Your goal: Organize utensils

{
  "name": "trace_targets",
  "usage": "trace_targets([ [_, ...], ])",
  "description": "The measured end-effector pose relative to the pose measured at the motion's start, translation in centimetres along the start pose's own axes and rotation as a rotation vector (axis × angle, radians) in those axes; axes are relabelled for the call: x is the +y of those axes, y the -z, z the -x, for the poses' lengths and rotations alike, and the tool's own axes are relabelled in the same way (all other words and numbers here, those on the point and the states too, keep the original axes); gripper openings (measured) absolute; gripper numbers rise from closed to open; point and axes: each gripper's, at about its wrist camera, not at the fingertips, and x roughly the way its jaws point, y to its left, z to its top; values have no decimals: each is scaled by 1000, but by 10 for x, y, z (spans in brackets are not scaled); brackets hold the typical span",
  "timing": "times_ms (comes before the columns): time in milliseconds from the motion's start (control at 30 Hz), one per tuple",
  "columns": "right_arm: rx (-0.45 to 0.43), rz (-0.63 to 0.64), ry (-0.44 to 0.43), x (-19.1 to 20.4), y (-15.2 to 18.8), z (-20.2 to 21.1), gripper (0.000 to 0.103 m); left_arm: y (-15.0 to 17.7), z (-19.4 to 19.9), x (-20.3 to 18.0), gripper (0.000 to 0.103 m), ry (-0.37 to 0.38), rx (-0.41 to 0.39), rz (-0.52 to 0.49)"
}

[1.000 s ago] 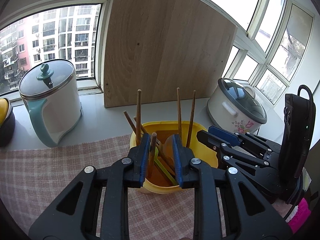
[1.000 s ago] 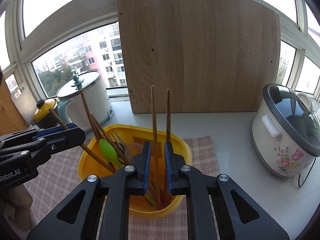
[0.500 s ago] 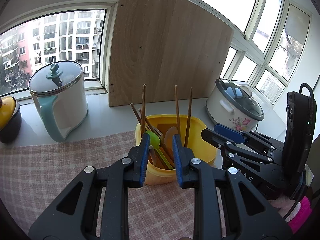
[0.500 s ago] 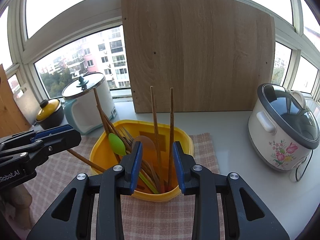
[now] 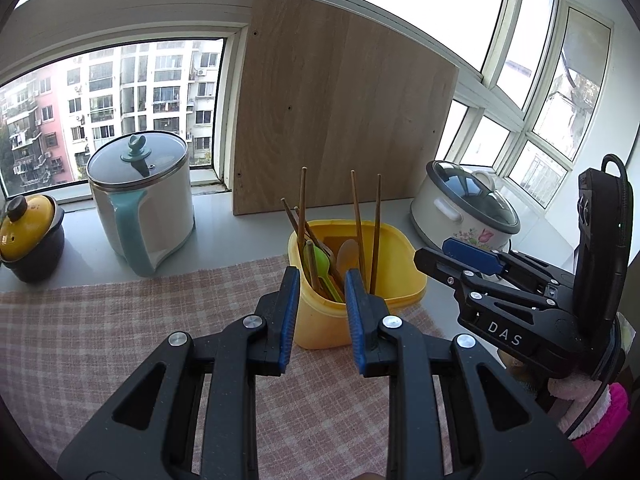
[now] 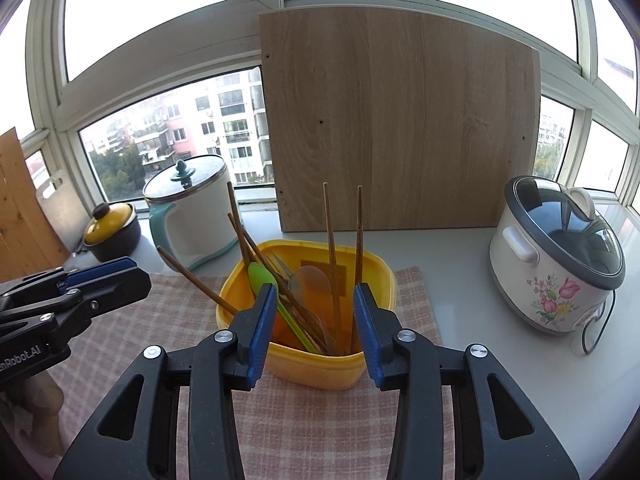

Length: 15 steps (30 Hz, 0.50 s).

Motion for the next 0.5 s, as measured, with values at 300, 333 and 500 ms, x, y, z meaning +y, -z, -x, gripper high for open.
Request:
trace_targets([
  [300, -32, 11, 12, 14, 7, 28, 52, 15, 34, -5, 46, -33, -30, -32],
  [333, -35, 12, 14, 15, 9, 31, 54, 17, 37, -6, 54, -37, -35, -31],
  [500, -49, 7, 18, 19, 15, 47, 67, 27, 54, -9, 62, -64, -45, -41],
])
